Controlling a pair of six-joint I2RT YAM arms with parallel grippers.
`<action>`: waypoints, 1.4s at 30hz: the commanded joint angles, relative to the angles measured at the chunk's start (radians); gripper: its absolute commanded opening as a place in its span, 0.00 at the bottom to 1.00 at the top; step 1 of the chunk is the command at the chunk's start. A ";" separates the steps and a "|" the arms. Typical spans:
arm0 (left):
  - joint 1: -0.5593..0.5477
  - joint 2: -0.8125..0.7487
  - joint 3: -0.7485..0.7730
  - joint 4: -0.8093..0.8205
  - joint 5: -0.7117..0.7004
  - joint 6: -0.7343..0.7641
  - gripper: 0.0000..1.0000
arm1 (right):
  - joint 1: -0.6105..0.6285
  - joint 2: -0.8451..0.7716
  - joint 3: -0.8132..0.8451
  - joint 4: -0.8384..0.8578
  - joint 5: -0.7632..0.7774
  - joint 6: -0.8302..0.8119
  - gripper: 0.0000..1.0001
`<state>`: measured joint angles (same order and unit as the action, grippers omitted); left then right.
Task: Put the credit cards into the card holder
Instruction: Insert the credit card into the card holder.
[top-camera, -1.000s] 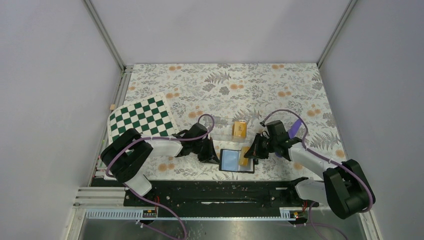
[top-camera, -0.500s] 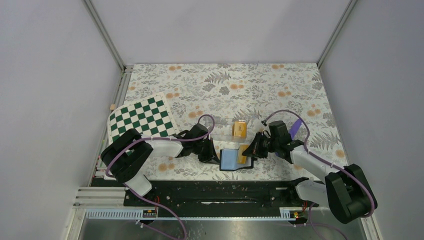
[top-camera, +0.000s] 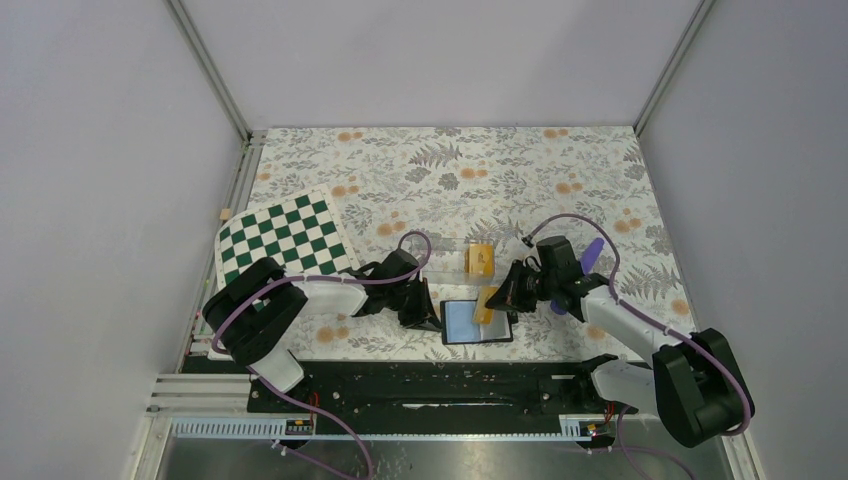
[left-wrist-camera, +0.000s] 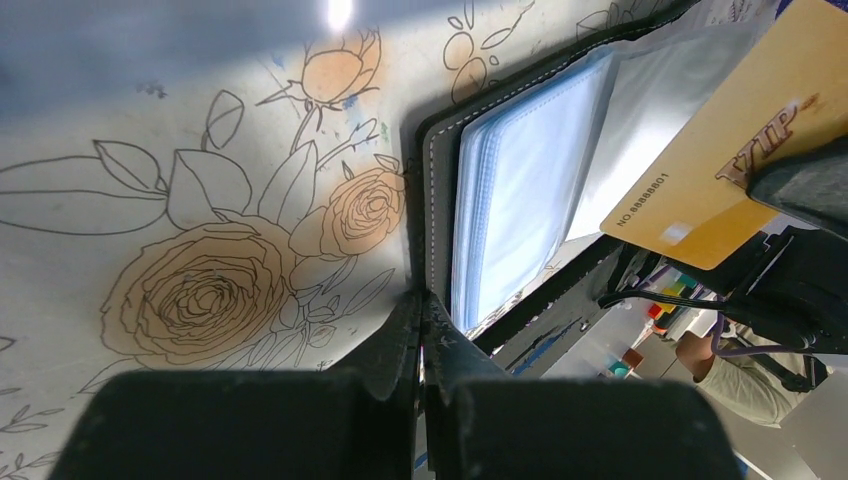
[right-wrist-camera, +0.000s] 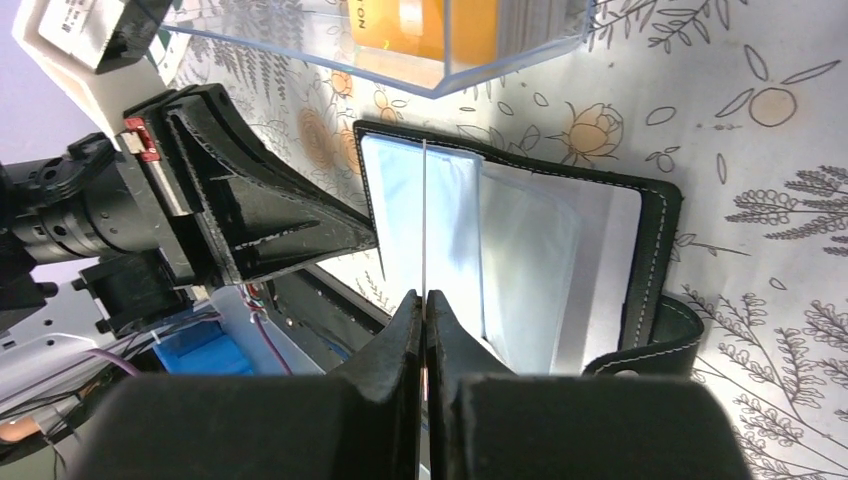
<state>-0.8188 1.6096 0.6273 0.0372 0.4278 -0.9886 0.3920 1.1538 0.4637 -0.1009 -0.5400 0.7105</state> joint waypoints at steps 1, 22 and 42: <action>-0.012 0.036 -0.027 -0.078 0.000 -0.012 0.00 | 0.003 0.019 0.013 -0.027 0.040 -0.046 0.00; -0.026 0.059 0.000 -0.099 -0.003 0.002 0.00 | 0.003 0.114 -0.099 0.156 -0.134 0.001 0.00; -0.042 0.116 0.101 -0.225 -0.024 0.082 0.00 | 0.002 0.219 -0.068 0.133 -0.244 -0.085 0.00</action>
<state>-0.8387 1.6733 0.7319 -0.0990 0.4622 -0.9508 0.3885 1.3548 0.3676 0.0635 -0.7364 0.6849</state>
